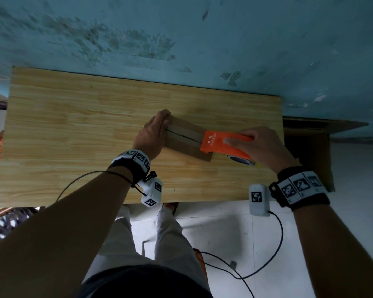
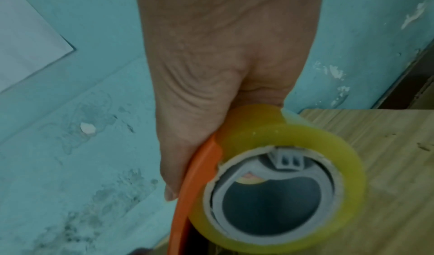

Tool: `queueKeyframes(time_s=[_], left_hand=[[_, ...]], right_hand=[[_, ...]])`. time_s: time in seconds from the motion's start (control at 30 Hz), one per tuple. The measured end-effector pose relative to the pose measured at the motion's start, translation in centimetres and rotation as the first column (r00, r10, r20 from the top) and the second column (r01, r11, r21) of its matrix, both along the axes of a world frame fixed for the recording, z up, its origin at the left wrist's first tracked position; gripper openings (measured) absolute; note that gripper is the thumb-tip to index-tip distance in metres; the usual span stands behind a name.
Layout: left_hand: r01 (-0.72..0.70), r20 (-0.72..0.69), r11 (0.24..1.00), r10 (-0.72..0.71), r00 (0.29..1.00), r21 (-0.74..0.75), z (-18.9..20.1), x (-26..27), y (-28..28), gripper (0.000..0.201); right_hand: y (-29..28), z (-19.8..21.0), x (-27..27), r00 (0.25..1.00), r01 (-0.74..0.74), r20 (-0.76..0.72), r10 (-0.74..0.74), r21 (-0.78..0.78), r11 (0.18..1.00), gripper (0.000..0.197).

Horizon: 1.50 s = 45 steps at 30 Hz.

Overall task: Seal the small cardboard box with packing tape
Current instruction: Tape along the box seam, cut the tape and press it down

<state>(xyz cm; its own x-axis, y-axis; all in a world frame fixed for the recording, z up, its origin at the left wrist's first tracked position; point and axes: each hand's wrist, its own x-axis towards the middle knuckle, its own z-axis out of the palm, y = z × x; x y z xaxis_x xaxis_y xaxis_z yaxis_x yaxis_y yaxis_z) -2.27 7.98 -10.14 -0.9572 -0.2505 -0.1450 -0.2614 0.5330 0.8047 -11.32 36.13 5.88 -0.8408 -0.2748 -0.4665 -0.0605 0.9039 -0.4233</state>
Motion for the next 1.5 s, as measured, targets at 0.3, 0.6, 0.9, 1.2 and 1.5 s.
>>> queueKeyframes(time_s=[0.3,0.6,0.9,1.2,1.5], left_hand=[[0.018,-0.003,1.0,-0.018,1.0,-0.021,-0.4,0.0,0.2,0.04],[0.012,-0.003,0.999,-0.013,1.0,-0.047,-0.5,-0.1,0.5,0.039],[0.038,0.002,0.997,-0.037,0.999,-0.06,-0.5,0.0,0.2,0.039],[0.024,0.037,1.0,-0.024,0.999,-0.001,-0.6,0.0,0.4,0.039],[-0.014,0.039,0.981,0.007,0.999,0.192,-0.9,-0.3,0.6,0.038]], right_hand=[[2.4,-3.1,0.9,0.997,0.023,-0.075,-0.028,-0.071,0.997,0.054],[3.8,-3.0,0.8,0.997,0.066,-0.03,-0.068,-0.08,0.995,0.05],[6.1,-2.3,0.9,0.987,0.158,0.038,-0.156,-0.065,0.985,0.049],[6.0,-3.2,1.6,0.99,0.136,0.032,-0.136,0.016,0.991,0.049],[4.5,-3.4,0.2,0.999,0.035,-0.008,-0.034,0.069,0.997,0.051]])
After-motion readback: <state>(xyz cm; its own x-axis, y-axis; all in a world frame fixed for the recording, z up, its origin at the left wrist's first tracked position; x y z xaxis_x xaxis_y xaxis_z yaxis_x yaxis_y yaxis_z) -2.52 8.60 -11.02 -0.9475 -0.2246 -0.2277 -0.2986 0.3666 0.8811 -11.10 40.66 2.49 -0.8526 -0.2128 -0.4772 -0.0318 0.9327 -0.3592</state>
